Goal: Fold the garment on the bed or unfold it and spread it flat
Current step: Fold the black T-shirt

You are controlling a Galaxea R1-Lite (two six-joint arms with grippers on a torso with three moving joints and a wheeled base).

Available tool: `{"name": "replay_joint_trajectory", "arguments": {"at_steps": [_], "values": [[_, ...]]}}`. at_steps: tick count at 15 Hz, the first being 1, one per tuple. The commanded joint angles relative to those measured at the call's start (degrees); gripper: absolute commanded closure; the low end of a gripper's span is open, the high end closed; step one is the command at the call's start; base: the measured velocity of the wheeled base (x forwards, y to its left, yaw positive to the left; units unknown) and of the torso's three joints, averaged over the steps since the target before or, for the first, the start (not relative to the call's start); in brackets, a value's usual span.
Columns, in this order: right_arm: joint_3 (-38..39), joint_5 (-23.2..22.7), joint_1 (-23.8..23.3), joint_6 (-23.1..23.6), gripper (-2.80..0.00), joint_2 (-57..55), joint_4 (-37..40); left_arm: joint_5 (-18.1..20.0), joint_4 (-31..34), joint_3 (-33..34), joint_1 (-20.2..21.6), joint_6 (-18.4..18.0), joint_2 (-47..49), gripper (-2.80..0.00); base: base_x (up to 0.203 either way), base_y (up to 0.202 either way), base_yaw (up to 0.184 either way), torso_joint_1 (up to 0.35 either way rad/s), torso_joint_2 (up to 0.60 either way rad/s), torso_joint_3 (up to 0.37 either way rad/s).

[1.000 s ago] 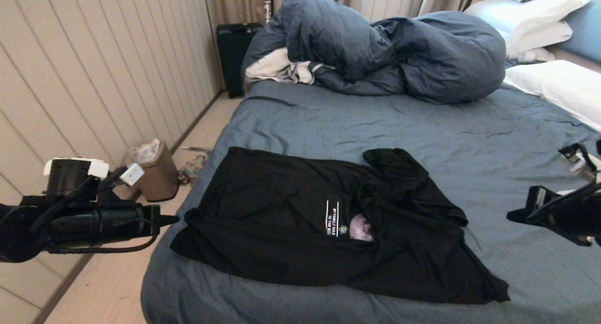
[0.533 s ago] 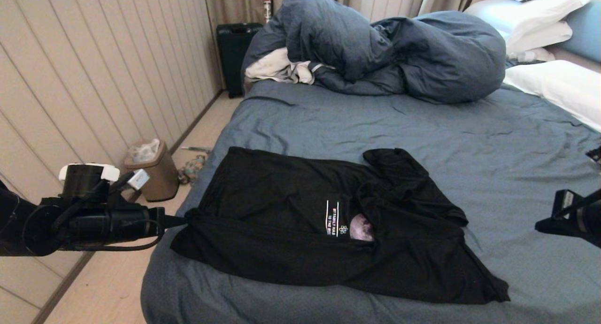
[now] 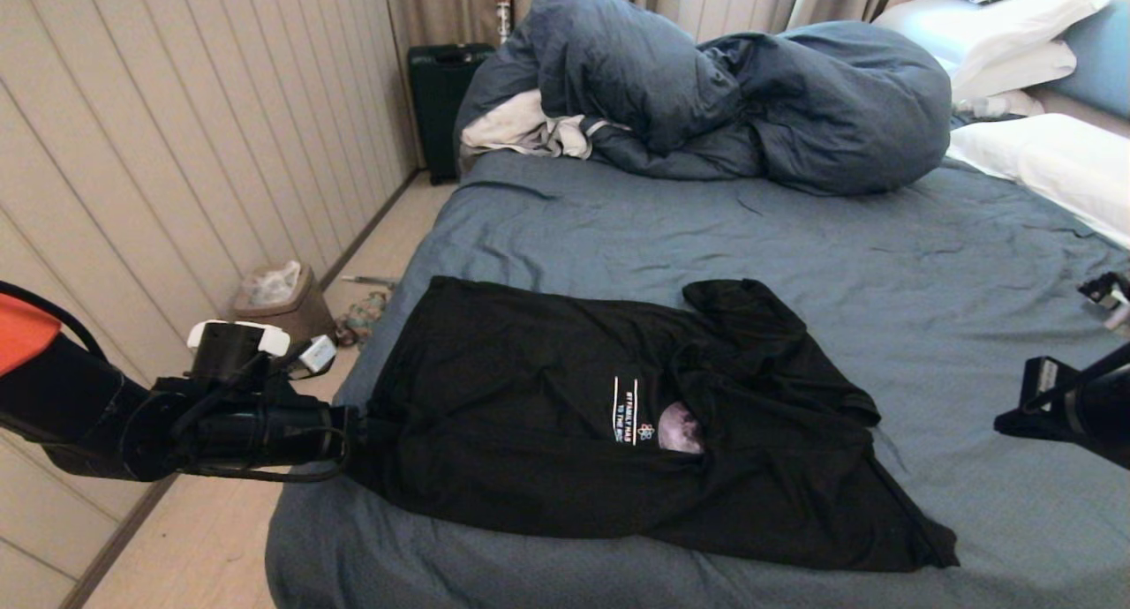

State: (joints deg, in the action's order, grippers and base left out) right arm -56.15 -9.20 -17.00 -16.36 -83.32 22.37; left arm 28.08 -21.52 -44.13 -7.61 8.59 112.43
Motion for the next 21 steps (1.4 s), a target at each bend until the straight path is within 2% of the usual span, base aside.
{"name": "replay_joint_trajectory", "arguments": {"at_steps": [1,2,3,5,7,10,12,16,17,21], "values": [[-0.01,-0.11,0.03,-0.08,0.0,-0.52,0.13,-0.02,-0.03,0.04,-1.23,0.11,1.55,-2.8,0.0,0.0,0.0,0.0,0.0,0.0],[-0.1,-0.19,0.03,0.01,0.0,-0.35,0.13,-0.36,-0.4,-0.15,-1.27,0.11,2.16,-2.8,0.0,0.0,0.0,0.0,0.0,0.0],[-0.12,-0.16,0.08,0.01,0.0,-0.12,0.13,-0.88,-1.13,-0.25,-1.27,0.11,2.69,0.0,0.0,0.0,0.0,0.0,0.0,0.0],[-0.01,-0.2,0.12,0.38,0.0,0.0,-0.07,-2.66,-2.16,-0.15,-1.18,0.46,2.78,0.0,0.0,0.0,0.0,0.0,0.0,0.0],[0.32,-0.06,0.03,1.64,0.0,0.01,-0.84,-2.67,-3.65,0.33,-1.18,1.23,2.11,0.0,0.0,0.0,0.0,0.0,0.0,0.0],[0.69,0.29,-0.71,5.78,0.0,-0.35,-0.61,-2.85,-6.79,1.77,-1.01,1.51,1.37,0.0,0.0,0.0,0.0,0.0,0.0,0.0],[0.77,2.54,-1.08,7.05,0.0,-2.09,-0.7,-3.27,-8.12,3.24,-1.01,1.8,0.09,0.0,0.0,0.0,0.0,0.0,0.0,0.0],[2.87,3.2,-0.42,11.18,0.0,-4.56,-0.91,-5.42,-17.3,8.9,-1.16,3.15,-1.64,0.0,0.0,0.0,0.0,0.0,0.0,0.0],[3.28,3.0,0.42,11.38,-2.8,-5.72,-1.07,-5.49,-17.51,8.89,-1.18,3.59,-1.52,0.0,0.0,0.0,0.0,0.0,0.0,0.0],[7.22,3.32,8.92,12.3,-2.8,-10.29,-8.06,-5.49,-17.59,8.97,-1.09,3.62,-0.99,0.0,0.0,0.0,0.0,0.0,0.0,0.0]]}}
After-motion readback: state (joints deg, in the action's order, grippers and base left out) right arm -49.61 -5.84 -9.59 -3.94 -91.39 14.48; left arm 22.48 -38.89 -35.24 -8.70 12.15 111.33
